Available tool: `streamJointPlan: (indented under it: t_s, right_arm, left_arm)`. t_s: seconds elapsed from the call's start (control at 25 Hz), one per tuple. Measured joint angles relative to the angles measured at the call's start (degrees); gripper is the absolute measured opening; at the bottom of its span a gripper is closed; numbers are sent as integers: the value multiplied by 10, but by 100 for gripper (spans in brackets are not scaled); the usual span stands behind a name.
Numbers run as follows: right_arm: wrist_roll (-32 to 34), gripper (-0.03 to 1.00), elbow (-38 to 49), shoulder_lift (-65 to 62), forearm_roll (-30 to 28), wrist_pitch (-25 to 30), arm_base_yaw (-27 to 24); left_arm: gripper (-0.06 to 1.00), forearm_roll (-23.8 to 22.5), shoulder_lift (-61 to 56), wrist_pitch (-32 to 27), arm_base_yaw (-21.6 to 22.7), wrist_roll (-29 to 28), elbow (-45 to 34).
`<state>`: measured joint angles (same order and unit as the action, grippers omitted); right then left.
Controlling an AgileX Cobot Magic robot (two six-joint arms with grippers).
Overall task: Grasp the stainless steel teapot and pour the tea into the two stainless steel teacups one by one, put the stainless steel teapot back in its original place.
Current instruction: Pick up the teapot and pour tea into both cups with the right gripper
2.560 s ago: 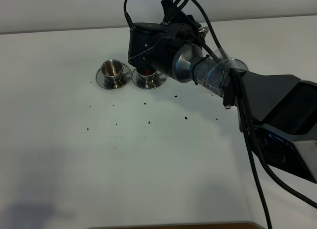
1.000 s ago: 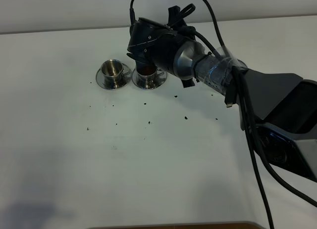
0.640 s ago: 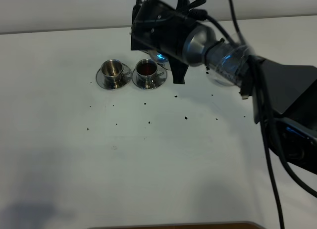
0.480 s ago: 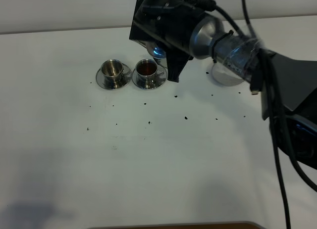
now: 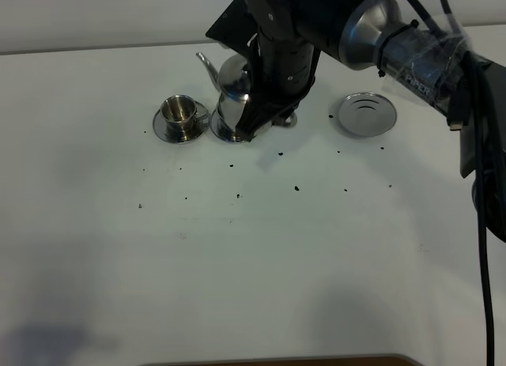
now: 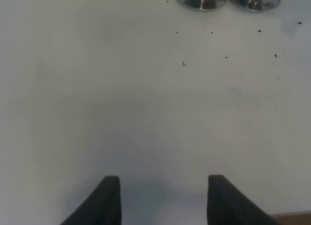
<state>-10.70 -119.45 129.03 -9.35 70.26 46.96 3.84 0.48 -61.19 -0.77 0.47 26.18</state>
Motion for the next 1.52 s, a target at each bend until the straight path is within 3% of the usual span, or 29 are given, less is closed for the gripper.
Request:
streamJointPlan:
  t_s: [0.28,0.48,0.72,0.96,1.08,1.32,1.52]
  right_arm:
    - [1,19,62,0,18,-1,0]
    - [2,19,93,0,18,-34,0]
    - [2,19,90,0,19,-59,0]
    - [-11,19,29,0,12,-53,9]
    - [-24,19,2,0,-27,-48,27]
    - [-44,19,-9,0,-172,-54,69]
    - [-83,19,-28,24,-243,-66,71]
  left_arm:
    - [47,0,0,0,0,0,0]
    - [47,0,0,0,0,0,0]
    - [47,0,0,0,0,0,0]
    - [47,0,0,0,0,0,0]
    - [47,0,0,0,0,0,0]
    - [47,0,0,0,0,0,0]
    - [47,0,0,0,0,0,0]
